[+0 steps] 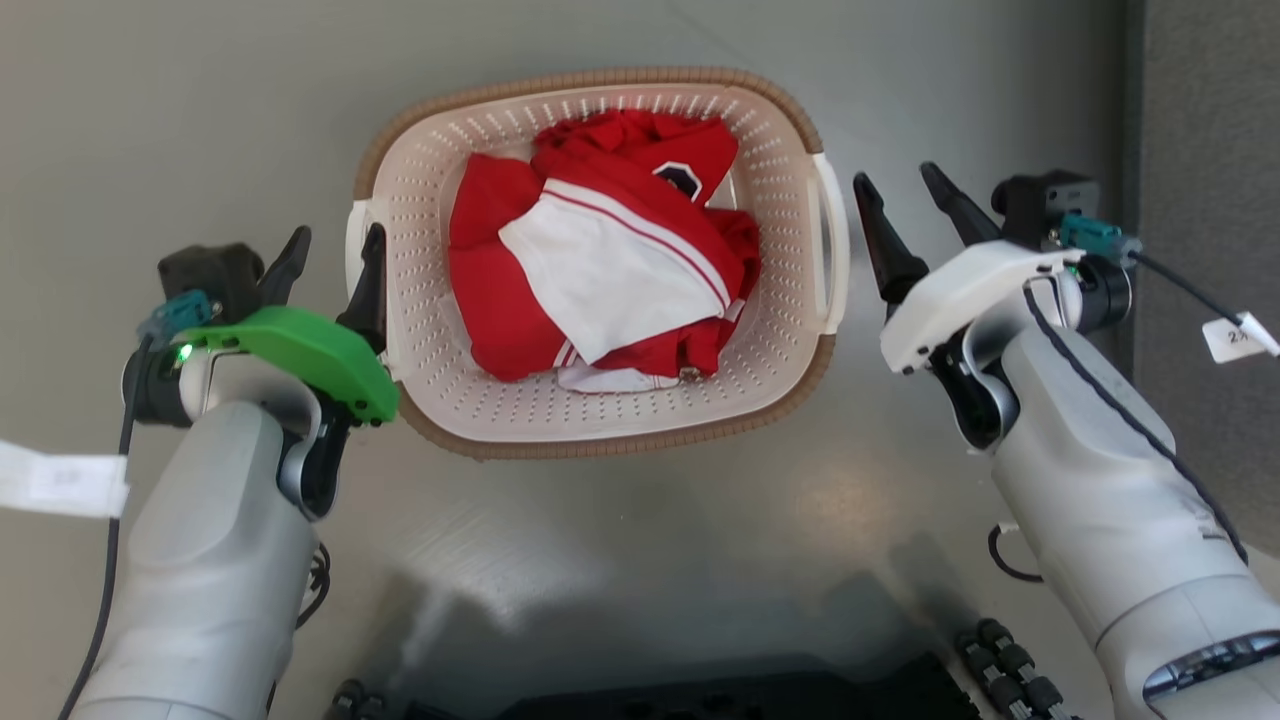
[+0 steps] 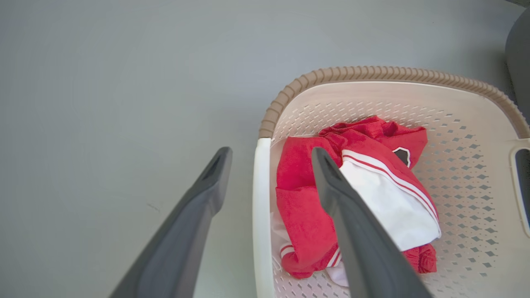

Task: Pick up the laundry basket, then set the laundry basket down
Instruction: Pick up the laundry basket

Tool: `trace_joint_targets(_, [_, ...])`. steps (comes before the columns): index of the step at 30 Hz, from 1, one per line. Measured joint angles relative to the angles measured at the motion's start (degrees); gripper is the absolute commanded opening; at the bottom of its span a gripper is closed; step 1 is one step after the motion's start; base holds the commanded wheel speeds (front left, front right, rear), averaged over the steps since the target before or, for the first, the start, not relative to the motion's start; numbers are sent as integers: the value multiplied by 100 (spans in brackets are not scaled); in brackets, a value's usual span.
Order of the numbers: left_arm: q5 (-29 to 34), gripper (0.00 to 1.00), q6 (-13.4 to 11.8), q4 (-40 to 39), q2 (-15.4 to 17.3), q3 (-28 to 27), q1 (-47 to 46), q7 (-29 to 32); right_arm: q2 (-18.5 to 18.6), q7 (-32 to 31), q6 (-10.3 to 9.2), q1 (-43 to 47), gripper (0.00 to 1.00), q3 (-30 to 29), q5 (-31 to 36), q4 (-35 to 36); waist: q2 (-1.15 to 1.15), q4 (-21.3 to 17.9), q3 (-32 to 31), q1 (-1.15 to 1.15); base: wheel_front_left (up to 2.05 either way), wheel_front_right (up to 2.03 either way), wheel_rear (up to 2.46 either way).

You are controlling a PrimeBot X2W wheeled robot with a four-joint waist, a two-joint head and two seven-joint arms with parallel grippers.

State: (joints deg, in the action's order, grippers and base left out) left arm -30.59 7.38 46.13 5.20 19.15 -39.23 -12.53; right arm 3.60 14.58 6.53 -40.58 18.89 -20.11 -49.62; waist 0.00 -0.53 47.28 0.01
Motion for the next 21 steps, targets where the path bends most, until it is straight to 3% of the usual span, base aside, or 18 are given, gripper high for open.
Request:
trace_joint_targets(19, [-407, 100, 0, 564, -183, 727, -693, 299, 14, -236, 52, -637, 100, 847, -580, -666, 0, 336, 707, 0, 0, 0, 0])
trace_joint_targets(21, [-461, 87, 0, 620, -213, 775, -721, 299, 19, -236, 52, -687, 100, 938, -643, -690, 0, 367, 730, 0, 0, 0, 0])
